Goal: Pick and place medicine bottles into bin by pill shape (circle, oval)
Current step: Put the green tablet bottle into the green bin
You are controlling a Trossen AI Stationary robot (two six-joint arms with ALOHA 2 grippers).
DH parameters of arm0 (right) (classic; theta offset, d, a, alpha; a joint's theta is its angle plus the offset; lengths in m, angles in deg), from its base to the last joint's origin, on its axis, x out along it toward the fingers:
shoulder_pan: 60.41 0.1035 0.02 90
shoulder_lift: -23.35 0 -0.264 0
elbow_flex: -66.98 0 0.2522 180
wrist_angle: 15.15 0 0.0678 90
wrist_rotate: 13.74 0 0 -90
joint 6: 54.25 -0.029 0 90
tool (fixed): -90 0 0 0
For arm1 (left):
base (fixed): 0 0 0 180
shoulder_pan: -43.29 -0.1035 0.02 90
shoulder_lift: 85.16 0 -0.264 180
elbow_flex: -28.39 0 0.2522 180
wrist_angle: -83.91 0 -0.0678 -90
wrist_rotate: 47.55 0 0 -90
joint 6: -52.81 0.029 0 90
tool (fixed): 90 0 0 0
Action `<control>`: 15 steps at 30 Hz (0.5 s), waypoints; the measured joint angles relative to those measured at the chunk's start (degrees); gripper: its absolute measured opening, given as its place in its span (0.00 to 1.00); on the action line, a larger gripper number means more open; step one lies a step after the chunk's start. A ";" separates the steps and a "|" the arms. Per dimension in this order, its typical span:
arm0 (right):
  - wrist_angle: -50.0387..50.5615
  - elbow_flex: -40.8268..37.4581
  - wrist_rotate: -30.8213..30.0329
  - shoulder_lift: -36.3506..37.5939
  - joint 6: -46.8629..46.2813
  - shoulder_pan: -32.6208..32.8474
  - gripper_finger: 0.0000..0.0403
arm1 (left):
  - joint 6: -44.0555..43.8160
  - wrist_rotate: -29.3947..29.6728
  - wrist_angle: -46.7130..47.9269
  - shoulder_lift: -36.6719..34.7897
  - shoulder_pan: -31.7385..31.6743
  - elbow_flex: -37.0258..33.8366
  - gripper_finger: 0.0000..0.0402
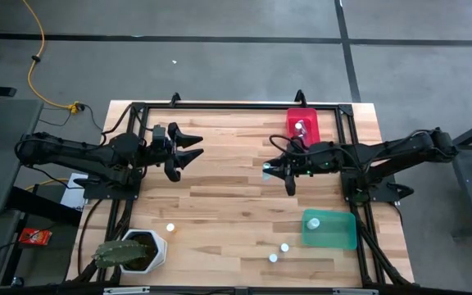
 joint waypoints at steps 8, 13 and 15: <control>-0.92 0.02 0.27 0.00 1.47 0.00 0.20 | -0.11 -0.04 0.01 0.00 0.01 0.00 0.53; -1.56 0.06 2.46 -0.02 1.30 0.00 0.20 | -0.11 -0.67 0.03 0.00 0.01 0.00 0.53; -1.76 0.30 3.50 -0.02 1.26 0.02 0.20 | -0.11 -0.66 0.11 0.00 0.02 0.00 0.53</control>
